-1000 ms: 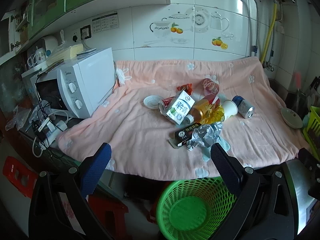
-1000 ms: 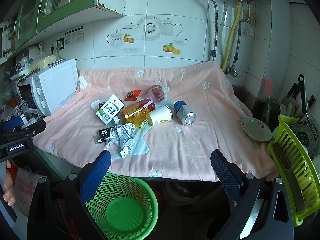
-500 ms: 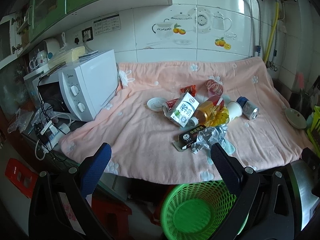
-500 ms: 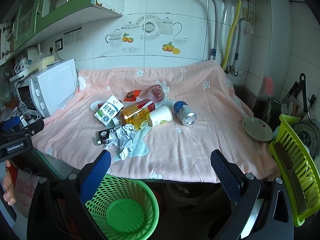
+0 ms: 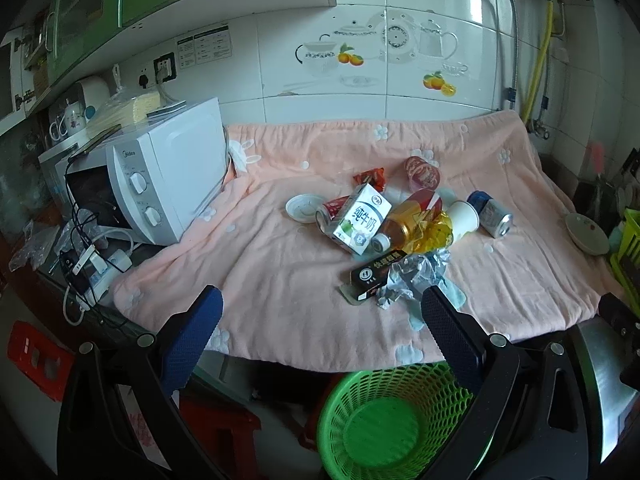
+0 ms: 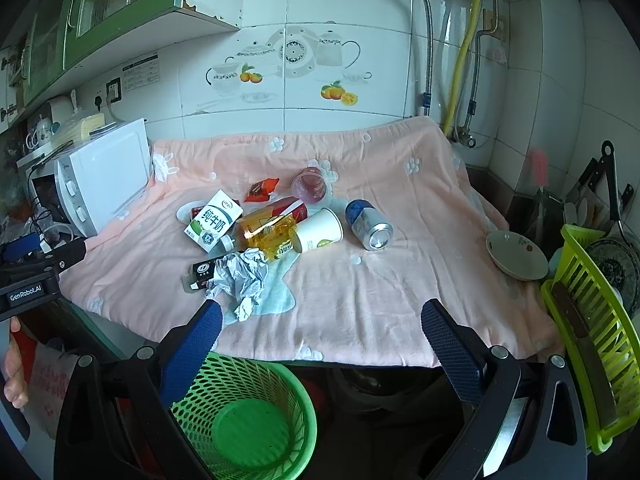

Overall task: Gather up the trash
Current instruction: 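Move both tools toward the pile of trash on the blanket, then grasp the crumpled silver foil with the right tool while the left tool grasps the white milk carton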

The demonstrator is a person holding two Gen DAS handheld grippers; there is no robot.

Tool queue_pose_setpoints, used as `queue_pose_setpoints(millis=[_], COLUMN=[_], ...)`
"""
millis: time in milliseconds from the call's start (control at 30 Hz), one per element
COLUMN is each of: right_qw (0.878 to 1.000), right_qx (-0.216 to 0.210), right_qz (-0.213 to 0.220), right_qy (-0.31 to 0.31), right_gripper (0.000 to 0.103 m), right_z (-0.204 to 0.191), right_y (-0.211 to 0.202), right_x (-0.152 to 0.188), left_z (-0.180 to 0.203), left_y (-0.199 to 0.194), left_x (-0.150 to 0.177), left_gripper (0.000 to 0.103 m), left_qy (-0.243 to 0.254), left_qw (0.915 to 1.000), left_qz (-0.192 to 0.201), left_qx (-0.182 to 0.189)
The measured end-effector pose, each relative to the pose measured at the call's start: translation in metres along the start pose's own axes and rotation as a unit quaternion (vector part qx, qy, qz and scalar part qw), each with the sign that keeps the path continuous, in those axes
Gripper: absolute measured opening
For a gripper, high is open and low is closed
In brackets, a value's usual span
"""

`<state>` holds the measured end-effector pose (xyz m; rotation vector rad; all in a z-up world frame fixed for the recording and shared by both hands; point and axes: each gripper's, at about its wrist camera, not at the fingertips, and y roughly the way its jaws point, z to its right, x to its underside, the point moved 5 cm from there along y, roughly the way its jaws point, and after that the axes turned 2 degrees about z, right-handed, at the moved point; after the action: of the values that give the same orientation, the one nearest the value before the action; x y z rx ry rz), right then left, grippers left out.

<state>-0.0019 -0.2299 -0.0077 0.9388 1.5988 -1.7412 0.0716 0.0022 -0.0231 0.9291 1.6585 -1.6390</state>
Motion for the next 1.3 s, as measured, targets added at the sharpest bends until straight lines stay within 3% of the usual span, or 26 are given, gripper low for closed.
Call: queue_pose_setpoints(millis=[600, 1033, 1300], right_qw=[1.0, 0.996, 0.992], right_qx=[-0.017, -0.077, -0.095], right_qz=[-0.019, -0.052, -0.079], right_qy=[0.002, -0.01, -0.022], right_gripper=[0.096, 0.095, 0.085], right_z=[-0.001, -0.036, -0.06], right_y=[0.028, 0.08, 0.121], right_x=[-0.002, -0.003, -0.002], left_z=[-0.013, -0.037, -0.051], left_y=[0.018, 0.042, 0.064], left_x=[-0.011, -0.015, -0.023], left_gripper=[0.098, 0.098, 0.098], left_qy=[-0.001, -0.01, -0.007], left_qw=[1.0, 0.9999, 1.0], left_qz=[0.004, -0.002, -0.006], left_qx=[-0.004, -0.004, -0.004])
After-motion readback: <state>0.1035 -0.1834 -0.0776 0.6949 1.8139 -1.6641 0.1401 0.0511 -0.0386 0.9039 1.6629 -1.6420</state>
